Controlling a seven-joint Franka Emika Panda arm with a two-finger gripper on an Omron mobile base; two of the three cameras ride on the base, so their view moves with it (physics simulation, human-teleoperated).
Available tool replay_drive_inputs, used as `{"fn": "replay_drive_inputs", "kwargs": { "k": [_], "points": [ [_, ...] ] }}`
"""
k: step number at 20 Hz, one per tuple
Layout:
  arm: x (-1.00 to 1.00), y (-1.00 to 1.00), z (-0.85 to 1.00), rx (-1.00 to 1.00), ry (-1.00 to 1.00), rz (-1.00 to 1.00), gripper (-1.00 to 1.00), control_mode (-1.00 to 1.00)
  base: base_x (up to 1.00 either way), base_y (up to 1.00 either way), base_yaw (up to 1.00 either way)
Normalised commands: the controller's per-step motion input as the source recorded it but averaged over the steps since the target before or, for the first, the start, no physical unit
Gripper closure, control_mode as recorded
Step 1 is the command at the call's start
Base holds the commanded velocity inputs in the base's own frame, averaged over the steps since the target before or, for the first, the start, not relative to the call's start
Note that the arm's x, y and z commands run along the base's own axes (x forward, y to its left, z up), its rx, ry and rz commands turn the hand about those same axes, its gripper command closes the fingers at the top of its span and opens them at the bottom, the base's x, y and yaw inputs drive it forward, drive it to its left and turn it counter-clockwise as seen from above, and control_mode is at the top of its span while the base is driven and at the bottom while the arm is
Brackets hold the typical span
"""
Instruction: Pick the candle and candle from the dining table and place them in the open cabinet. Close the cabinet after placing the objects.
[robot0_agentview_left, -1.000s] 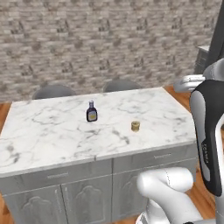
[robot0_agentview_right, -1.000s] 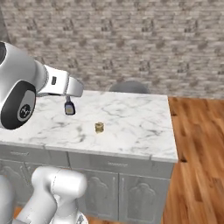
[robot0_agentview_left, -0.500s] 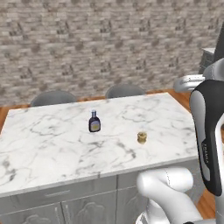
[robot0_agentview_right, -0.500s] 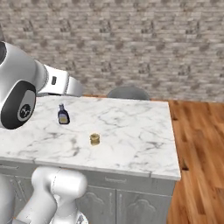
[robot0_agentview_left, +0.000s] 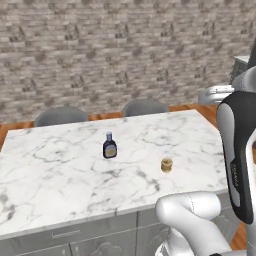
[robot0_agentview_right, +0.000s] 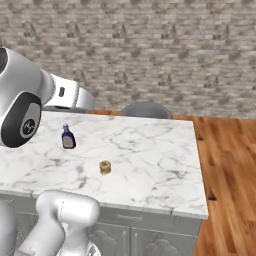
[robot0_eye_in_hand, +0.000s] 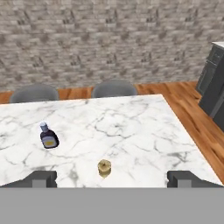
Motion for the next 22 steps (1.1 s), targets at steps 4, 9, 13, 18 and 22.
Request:
{"fn": "replay_drive_inputs", "kwargs": {
  "k": [4, 9, 13, 18, 22],
  "points": [
    [0.0, 0.0, 0.0, 0.0, 0.0, 0.0, -1.0, 1.0, 0.24, -0.03, 0.0],
    [0.0, 0.0, 0.0, 0.0, 0.0, 0.0, -1.0, 1.0, 0.27, 0.0, -0.01],
    [0.04, -0.02, -0.05, 0.0, 0.0, 0.0, -1.0, -1.0, 0.16, -0.02, 0.0],
    [0.14, -0.02, -0.24, 0.0, 0.01, 0.0, -1.0, -1.0, 0.0, 0.0, 0.0],
    [0.1, 0.0, -0.5, 0.0, 0.0, 0.0, -1.0, -1.0, 0.0, 0.0, 0.0]
  ]
}}
